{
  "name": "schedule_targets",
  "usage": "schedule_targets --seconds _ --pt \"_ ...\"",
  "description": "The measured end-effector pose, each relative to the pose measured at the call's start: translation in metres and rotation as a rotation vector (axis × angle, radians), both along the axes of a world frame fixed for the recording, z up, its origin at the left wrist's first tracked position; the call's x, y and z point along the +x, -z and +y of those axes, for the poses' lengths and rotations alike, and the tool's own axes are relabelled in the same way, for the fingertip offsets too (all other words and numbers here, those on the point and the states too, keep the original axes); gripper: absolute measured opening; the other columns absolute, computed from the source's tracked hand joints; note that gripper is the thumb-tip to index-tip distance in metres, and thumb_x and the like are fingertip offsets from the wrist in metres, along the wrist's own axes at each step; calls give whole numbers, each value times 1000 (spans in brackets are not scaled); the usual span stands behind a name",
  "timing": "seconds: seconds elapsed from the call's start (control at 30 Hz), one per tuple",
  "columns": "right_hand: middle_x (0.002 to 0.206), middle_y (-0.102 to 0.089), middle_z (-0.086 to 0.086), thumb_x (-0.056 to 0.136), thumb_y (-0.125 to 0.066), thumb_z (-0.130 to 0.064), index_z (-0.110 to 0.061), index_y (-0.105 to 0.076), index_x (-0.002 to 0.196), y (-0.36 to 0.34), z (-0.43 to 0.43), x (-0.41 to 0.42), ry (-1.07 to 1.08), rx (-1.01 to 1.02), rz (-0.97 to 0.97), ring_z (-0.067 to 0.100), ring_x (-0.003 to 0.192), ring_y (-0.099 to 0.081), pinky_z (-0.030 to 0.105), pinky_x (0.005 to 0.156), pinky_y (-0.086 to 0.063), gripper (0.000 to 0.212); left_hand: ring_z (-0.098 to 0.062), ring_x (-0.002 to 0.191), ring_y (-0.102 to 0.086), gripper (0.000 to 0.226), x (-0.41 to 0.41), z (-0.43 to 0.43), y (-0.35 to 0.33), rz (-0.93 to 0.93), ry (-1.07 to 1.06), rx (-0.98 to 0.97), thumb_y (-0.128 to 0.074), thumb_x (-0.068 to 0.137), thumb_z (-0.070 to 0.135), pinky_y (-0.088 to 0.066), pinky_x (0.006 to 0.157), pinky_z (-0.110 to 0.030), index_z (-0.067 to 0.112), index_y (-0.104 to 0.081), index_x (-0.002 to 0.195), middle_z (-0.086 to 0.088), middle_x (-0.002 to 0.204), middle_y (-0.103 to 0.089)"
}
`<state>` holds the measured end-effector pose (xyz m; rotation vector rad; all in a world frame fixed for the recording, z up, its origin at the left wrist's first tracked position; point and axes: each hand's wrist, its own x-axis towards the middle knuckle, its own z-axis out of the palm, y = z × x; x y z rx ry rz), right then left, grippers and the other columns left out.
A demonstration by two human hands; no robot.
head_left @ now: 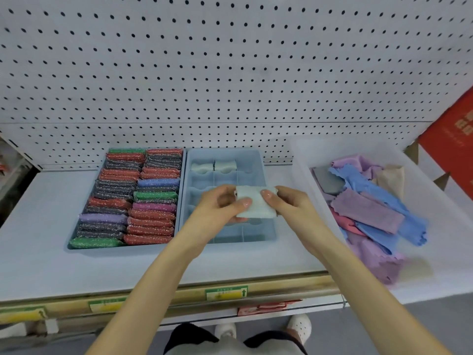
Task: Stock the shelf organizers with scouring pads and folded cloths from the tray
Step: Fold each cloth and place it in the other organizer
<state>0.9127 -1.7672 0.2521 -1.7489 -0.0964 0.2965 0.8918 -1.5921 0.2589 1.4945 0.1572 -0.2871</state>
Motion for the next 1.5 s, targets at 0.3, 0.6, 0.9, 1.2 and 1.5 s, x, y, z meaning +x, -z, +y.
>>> schedule_targets --seconds 0.3,0.6,0.9,1.2,1.5 --pt "87 -73 3 76 -77 -5 -16 -70 92 -19 6 49 -299 -160 -1 13 82 -69 26 71 -55 21 -7 64 -67 16 38 14 13 -121 59 188 -63 88 7 -51 55 -16 -7 -68 94 -11 78 -69" --pt "82 -66 13 81 -72 -6 -12 -64 86 -5 15 131 -269 -433 -37 12 69 -57 26 68 -44 11 1 82 -63 13 72 47 40 -239 -52 600 -61 90 28 -49 76 -18 19 -70 92 9 90 -70" --pt "112 -66 6 97 -45 -24 -18 -50 123 64 43 201 -327 -1264 -484 32 98 -61 34 72 -40 27 -28 115 -58 69 70 76 101 -268 4 1030 -20 96 58 -40 105 -44 9 -65 113 -11 116 -66" --pt "103 -65 1 88 -55 -12 -18 -54 110 101 45 223 -534 -1461 -557 27 92 -63 28 64 -35 22 -25 119 -55 66 68 75 107 -341 -39 1077 -15 101 47 -32 106 -36 9 -69 99 -9 106 -68" --pt "105 -60 17 104 -28 -26 2 -55 104 62 61 232 -801 -1315 -51 32 95 -54 36 78 -39 39 -24 120 -55 53 68 75 113 -328 -55 1110 -24 100 35 -26 109 -32 8 -70 100 -13 112 -68"
